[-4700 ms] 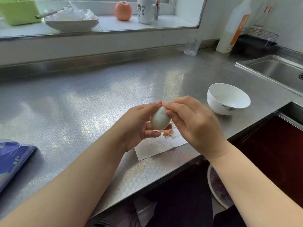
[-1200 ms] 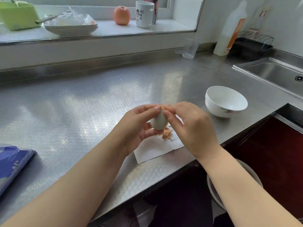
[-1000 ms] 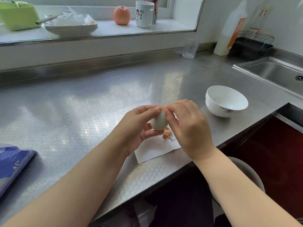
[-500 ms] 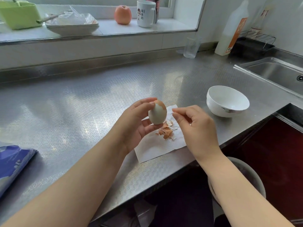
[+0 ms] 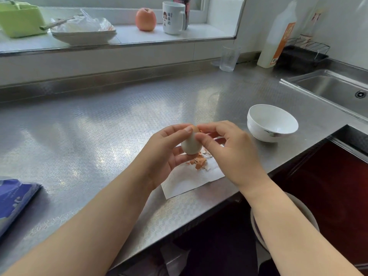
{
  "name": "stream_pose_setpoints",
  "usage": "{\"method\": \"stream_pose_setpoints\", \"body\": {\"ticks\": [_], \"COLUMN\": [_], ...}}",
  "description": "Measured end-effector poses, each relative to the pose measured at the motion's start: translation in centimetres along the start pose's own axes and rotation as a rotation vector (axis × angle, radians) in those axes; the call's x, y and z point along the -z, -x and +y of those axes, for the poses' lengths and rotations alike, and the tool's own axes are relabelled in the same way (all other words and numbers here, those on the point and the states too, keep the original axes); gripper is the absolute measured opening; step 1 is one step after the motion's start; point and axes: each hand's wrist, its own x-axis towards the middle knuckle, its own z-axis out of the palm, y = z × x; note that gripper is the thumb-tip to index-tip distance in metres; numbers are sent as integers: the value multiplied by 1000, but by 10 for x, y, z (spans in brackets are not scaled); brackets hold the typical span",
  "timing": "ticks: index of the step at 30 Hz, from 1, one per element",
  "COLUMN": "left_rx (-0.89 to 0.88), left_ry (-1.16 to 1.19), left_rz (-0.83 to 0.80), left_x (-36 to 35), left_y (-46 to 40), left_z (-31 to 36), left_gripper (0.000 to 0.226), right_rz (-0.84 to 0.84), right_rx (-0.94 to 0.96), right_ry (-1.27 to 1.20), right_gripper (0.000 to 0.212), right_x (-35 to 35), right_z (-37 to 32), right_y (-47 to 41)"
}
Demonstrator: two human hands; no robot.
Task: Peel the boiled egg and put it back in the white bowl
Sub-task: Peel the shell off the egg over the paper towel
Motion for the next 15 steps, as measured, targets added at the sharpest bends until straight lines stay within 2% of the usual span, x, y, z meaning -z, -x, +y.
{"method": "stream_pose_setpoints", "body": {"ticks": [5, 11, 15], "left_rx": [-20, -25, -21], "left_ry": [-50, -85, -75], "left_rz": [15, 32, 35], "left_x": [5, 5, 3], "left_y": [-1, -2, -1], "left_z": [-3, -5, -4], "left_gripper": [24, 23, 19], "right_rz": [12, 83, 169], "right_rx": [-22, 272, 369], "right_ry": [-44, 267, 410], "right_gripper": [9, 16, 17], "right_x": [-6, -6, -13], "right_z": [2, 4, 6], "right_y": [-1, 1, 4]}}
